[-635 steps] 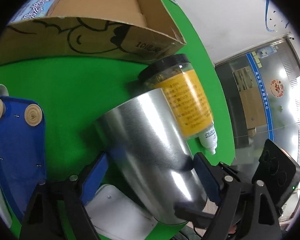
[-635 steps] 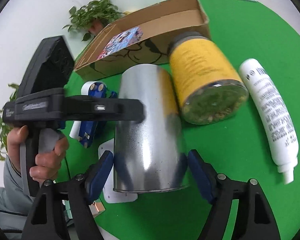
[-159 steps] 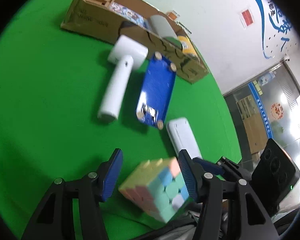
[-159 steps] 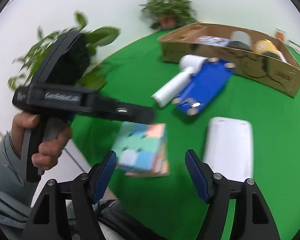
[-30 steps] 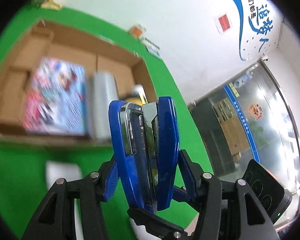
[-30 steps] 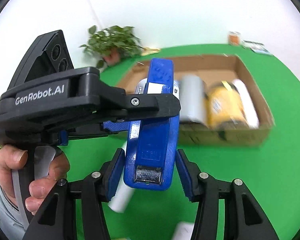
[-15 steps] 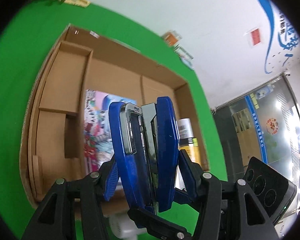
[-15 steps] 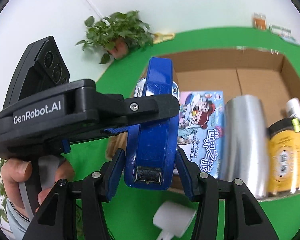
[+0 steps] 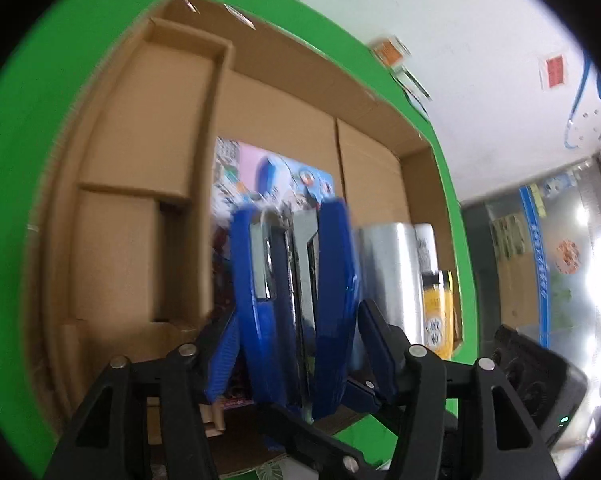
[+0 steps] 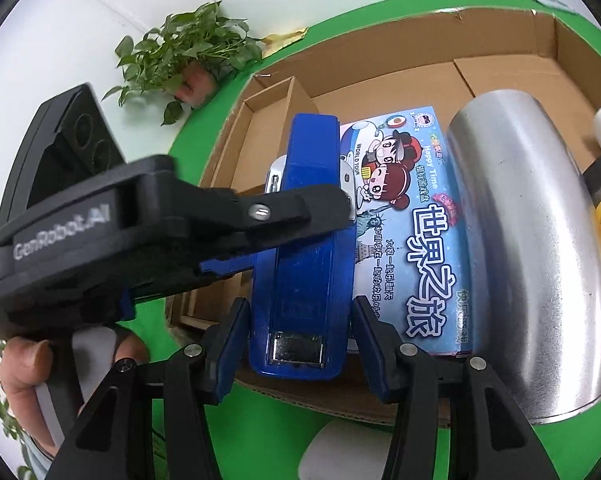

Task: Organize rigid objects
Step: 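Carry the stapler into the box beside the game box, then release the stapler and move the right gripper to the white power bank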

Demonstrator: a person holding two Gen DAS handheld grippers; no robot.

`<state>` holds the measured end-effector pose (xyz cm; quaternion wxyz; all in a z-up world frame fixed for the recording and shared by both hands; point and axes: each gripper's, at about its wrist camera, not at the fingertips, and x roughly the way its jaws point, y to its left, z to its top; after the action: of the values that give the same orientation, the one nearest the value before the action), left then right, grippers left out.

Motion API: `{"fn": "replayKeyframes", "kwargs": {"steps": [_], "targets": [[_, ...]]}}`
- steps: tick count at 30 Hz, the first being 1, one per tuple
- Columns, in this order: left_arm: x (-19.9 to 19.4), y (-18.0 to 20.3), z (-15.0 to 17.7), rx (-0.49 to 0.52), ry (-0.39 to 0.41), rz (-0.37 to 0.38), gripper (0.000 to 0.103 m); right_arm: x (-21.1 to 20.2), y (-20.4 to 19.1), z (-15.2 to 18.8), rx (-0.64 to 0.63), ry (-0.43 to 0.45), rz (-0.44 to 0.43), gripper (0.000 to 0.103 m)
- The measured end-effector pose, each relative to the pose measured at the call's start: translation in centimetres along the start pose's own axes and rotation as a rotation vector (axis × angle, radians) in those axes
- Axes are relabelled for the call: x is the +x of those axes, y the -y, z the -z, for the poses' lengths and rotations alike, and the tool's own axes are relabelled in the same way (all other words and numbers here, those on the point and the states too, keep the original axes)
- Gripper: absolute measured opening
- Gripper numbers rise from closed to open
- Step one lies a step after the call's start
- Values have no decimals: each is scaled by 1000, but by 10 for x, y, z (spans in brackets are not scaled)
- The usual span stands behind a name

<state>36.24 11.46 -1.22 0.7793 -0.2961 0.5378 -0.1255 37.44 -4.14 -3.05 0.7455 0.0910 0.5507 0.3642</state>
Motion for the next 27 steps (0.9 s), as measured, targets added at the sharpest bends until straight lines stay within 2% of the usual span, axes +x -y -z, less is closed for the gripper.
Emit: {"fn": "replayKeyframes", "kwargs": {"steps": [2, 5, 8, 12, 14, 16, 19, 22, 23, 24, 27], "targets": [[-19, 5, -3, 24, 69, 5, 56, 2, 6, 4, 24, 0, 8, 49], [-41, 10, -3, 51, 124, 12, 56, 7, 1, 8, 8, 2, 36, 50], [-51, 12, 4, 70, 147, -9, 56, 15, -12, 10, -50, -35, 27, 52], [-65, 11, 15, 81, 183, -31, 56, 4, -24, 16, -175, 31, 108, 57], [-70, 9, 19, 76, 195, -30, 56, 4, -24, 14, -189, 41, 112, 58], [-73, 6, 23, 70, 207, -38, 56, 12, -23, 12, -205, 12, 94, 49], [-75, 3, 29, 64, 223, -50, 56, 14, -34, 12, -255, 19, 123, 48], [-81, 2, 37, 58, 246, -45, 56, 11, -34, 15, -286, 23, 112, 47], [-82, 2, 39, 57, 252, -45, 56, 10, -35, 16, -306, 24, 99, 42], [-84, 3, 42, 58, 257, -45, 56, 11, -36, 16, -331, 4, 84, 32], [-86, 9, 48, 72, 273, -64, 56, 12, -42, 17, -390, -7, 115, 33]]}}
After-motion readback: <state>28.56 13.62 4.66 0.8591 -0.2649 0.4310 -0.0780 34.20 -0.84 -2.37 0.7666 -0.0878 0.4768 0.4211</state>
